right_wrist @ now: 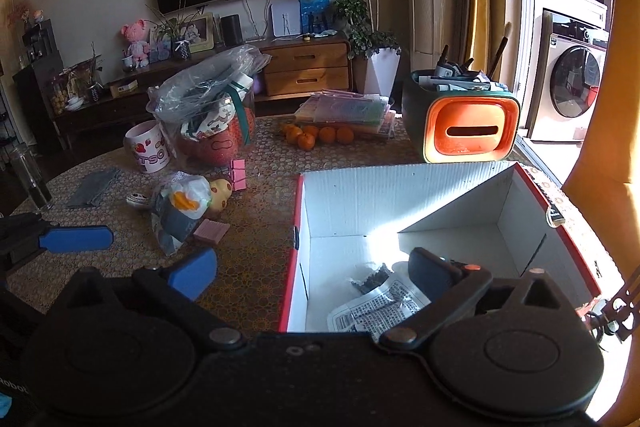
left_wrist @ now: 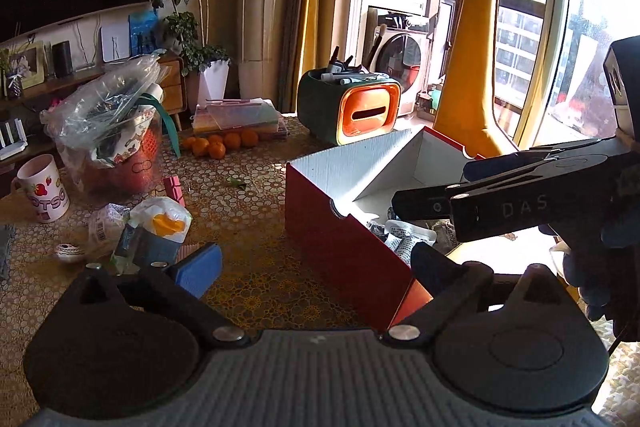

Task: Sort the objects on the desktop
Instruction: 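Open both grippers to drop the bottle and blister sheet into the box, then grasp the white orange-print bag with the right gripper while the left grasps the cartoon plush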

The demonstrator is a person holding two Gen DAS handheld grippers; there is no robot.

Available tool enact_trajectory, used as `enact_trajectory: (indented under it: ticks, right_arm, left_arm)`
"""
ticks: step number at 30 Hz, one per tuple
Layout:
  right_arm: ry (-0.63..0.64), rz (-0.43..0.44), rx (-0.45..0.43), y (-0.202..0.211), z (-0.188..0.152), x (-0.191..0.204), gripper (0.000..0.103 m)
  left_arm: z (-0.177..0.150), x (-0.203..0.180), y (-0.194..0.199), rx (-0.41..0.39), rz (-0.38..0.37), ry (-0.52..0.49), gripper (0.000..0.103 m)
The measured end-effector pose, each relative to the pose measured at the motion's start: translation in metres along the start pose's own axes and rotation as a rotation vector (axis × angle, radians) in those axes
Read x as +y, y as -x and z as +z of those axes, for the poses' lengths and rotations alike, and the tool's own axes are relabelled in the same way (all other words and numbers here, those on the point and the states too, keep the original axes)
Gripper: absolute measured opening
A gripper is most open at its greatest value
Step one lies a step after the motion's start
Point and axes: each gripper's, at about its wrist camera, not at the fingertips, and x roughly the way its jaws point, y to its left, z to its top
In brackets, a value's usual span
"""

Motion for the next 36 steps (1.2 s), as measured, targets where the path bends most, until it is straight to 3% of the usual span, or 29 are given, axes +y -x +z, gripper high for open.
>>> enact_trajectory:
  ticks: [17, 28, 36]
  right_arm:
    - [0.059, 0.036, -0.027, -0.034, 0.011, 0.075, 0.102]
    - [0.106, 0.063, 0.019, -0.082, 0.02, 0.108, 0.103]
    - [0.107, 0.096, 0.038, -0.116, 0.029, 0.121, 0.103]
  left_arm:
    - [-0.026, 0.118, 0.016, -0.039, 0.205, 0.091, 0.102]
    - [-0.034, 0.196, -0.015, 0.006, 0.318, 0.12, 0.102]
    - [-0.042, 0.236, -0.048, 0.013, 0.354, 0.098, 0.102]
